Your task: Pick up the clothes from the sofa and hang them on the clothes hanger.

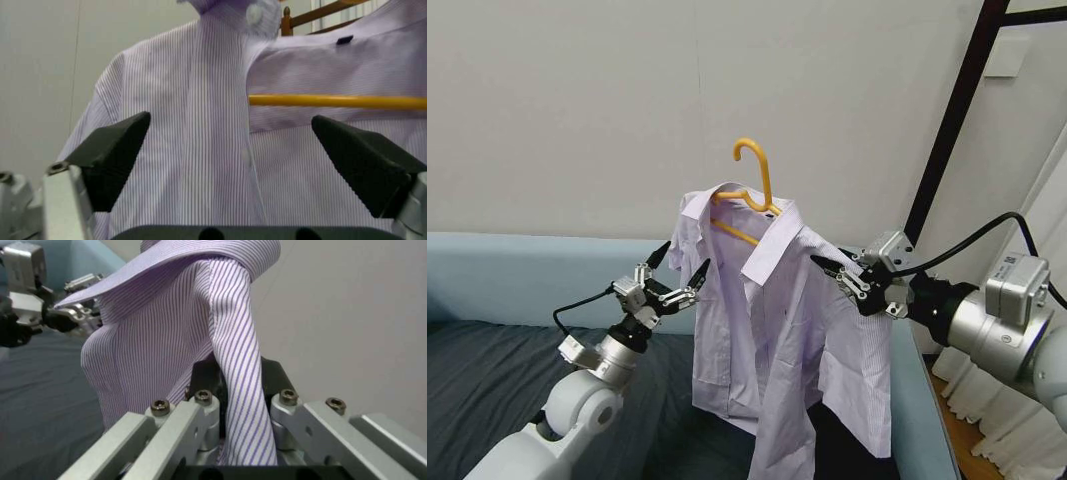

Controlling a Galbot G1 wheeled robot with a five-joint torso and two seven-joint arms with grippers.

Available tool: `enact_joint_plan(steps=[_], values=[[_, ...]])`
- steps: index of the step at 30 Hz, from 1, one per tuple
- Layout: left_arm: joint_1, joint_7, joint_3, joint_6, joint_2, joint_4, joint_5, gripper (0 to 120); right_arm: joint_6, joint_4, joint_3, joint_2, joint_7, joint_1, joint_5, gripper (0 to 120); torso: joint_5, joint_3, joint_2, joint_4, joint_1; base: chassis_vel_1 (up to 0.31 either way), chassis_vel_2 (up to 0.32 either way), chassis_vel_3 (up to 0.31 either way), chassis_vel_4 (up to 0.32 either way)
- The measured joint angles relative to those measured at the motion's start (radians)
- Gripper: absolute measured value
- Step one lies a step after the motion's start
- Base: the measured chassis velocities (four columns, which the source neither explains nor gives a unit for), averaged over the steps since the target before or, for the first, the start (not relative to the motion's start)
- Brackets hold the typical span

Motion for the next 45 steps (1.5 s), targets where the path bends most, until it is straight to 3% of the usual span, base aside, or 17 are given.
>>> enact_joint_plan(steps=[6, 10, 13, 16, 18, 26, 34, 45], values=[[-0.032, -0.018, 0.044, -0.006, -0.025, 0.022, 0.023, 76, 0.003, 0.001, 0.000, 0.002, -0.006, 0.000, 0.002, 8, -0.0001, 0.000, 0.000, -0.0001, 0.000, 0.000, 0.000, 0.000, 0.000], [-0.050, -0.018, 0.072, -0.028, -0.033, 0.031, 0.038, 56, 0.004, 0.002, -0.001, 0.003, -0.010, -0.001, 0.003, 8, 0.0000, 0.000, 0.000, -0.0001, 0.000, 0.000, 0.000, 0.000, 0.000], [-0.051, -0.018, 0.075, -0.037, -0.034, 0.028, 0.039, 49, 0.005, 0.002, -0.001, 0.003, -0.011, -0.002, 0.003, 8, -0.0001, 0.000, 0.000, -0.0001, 0.000, 0.000, 0.000, 0.000, 0.000], [-0.049, -0.016, 0.074, -0.049, -0.027, 0.017, 0.039, 34, 0.005, 0.000, -0.001, 0.004, -0.011, -0.002, 0.003, 8, 0.0000, 0.000, 0.000, -0.0001, 0.000, 0.000, 0.000, 0.000, 0.000], [-0.048, -0.016, 0.073, -0.050, -0.026, 0.016, 0.039, 32, 0.005, -0.001, -0.001, 0.005, -0.011, -0.002, 0.003, 8, 0.0000, 0.000, 0.000, -0.0001, 0.000, 0.000, 0.000, 0.000, 0.000], [-0.031, 0.019, 0.064, -0.072, -0.019, 0.007, 0.051, 0, 0.004, -0.005, -0.003, 0.018, -0.008, -0.006, 0.005, 8, -0.0001, 0.000, 0.000, -0.0001, 0.000, 0.000, 0.000, 0.000, 0.000], [-0.008, 0.089, 0.076, -0.092, -0.027, 0.023, 0.121, 0, 0.002, -0.013, -0.007, 0.030, -0.001, -0.005, 0.040, 8, -0.0002, 0.000, 0.000, 0.0000, 0.000, 0.000, 0.000, 0.000, 0.000], [-0.008, 0.085, 0.084, -0.095, -0.038, 0.051, 0.142, 0, 0.002, -0.019, -0.007, 0.042, 0.009, 0.004, 0.109, 8, -0.0001, 0.000, 0.000, -0.0001, 0.000, 0.000, 0.000, 0.000, 0.000]])
